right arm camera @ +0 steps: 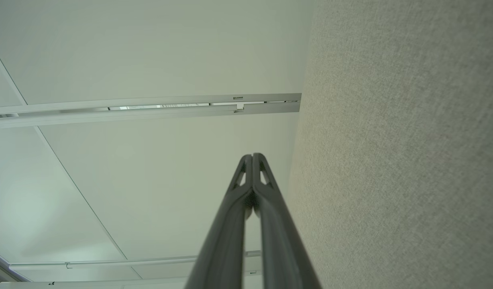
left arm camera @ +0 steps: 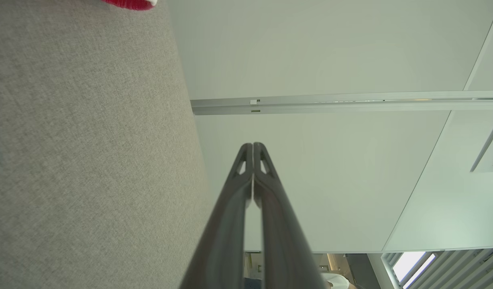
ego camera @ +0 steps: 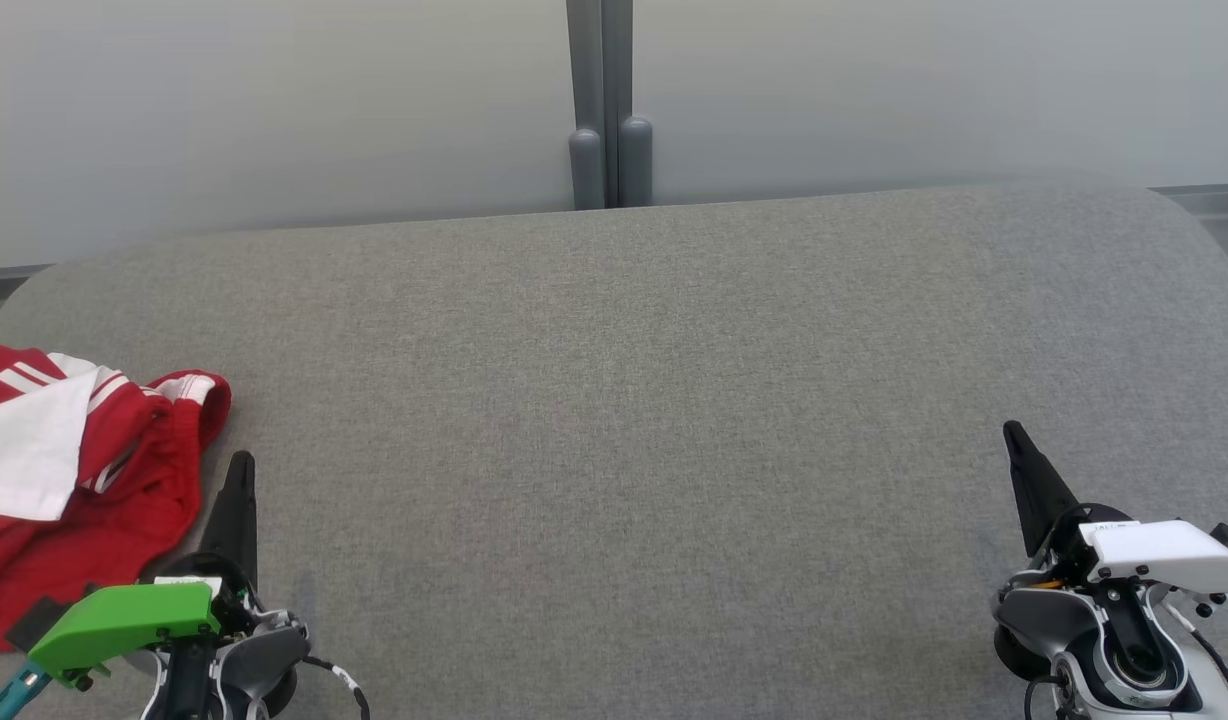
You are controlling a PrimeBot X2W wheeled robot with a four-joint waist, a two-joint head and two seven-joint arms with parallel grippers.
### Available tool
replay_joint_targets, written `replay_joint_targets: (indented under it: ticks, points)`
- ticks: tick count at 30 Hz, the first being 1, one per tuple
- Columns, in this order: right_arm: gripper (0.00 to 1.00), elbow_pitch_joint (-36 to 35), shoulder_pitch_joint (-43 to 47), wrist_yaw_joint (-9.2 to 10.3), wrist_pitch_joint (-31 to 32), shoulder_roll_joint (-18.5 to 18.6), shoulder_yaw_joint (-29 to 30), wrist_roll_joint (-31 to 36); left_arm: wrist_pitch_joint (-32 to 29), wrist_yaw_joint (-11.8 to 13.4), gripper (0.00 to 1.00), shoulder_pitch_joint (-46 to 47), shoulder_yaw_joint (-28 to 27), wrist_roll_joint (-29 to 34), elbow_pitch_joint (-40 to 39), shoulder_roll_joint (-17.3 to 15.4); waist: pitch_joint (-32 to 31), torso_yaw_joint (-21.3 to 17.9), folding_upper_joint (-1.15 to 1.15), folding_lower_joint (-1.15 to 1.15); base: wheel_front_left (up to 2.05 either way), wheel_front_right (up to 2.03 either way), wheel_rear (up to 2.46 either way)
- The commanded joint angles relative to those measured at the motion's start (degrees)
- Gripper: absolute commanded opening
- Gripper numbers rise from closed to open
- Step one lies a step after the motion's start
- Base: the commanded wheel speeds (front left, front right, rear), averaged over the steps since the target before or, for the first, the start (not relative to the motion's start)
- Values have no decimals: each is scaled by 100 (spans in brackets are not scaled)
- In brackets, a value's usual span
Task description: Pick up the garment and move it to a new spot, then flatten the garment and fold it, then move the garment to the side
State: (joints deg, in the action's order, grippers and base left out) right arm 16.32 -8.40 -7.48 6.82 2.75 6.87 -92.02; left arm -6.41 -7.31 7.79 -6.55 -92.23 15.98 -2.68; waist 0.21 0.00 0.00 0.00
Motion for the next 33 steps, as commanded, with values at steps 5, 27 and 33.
replay_joint_targets:
  ticks: [5,27,33]
  points:
    - [0,-23,-13,-2,24,26,10,-22,5,-37,0,81,-12,4,-17,-41,0,0,0,0,0,0,0]
    - [100,112,99,1,-5,-36,-11,3,5,9,100,-109,16,2,130,32,1,0,0,0,0,0,0]
    - [100,65,203,1,-140,-5,-105,138,150,7,100,-184,130,187,172,7,6,0,0,0,0,0,0]
